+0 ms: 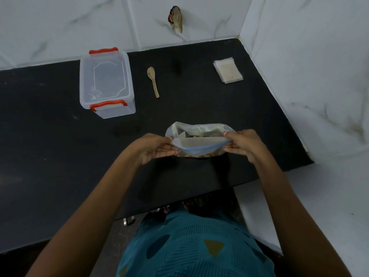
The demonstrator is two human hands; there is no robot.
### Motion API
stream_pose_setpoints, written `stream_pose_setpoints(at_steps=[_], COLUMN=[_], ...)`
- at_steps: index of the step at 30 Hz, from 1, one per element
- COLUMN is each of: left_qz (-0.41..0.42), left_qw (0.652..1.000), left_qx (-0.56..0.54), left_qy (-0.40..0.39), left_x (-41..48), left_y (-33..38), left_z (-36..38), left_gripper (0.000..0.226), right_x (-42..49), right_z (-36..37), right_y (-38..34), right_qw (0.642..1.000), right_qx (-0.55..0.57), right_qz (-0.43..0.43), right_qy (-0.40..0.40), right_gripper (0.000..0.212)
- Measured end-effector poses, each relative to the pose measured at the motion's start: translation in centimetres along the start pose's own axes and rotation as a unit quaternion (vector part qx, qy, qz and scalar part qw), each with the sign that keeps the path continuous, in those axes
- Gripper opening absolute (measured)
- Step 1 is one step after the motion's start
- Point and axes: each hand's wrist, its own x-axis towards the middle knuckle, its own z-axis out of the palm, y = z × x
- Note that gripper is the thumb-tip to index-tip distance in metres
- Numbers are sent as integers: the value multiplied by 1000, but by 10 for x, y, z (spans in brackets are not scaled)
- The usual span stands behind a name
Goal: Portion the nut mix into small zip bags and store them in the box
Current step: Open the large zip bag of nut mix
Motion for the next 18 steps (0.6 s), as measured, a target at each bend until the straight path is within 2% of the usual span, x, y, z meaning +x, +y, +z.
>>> stream_pose_setpoints(at_steps=[3, 8, 12, 18], left_qz=[3, 12, 13, 12], left_qw=[998, 983, 935, 865], left_qx=[-49, -169, -347, -499], left_qy=[-40, -67, -74, -43], left_x=[-3, -5, 4, 16], left_y=[-2, -9, -20, -26], left_z=[-1, 5, 13, 27], left_gripper=[12, 20, 33, 26], right_x=[-1, 1, 3, 15], right_z=[-7, -10, -6, 9], right_y=[1, 13, 16, 22], right_qw=[991, 968, 939, 865], right_qx=[118, 212, 298, 483], right_qz=[24, 83, 93, 90], right_qy=[-64, -106, -146, -99], right_gripper=[4, 16, 9, 19])
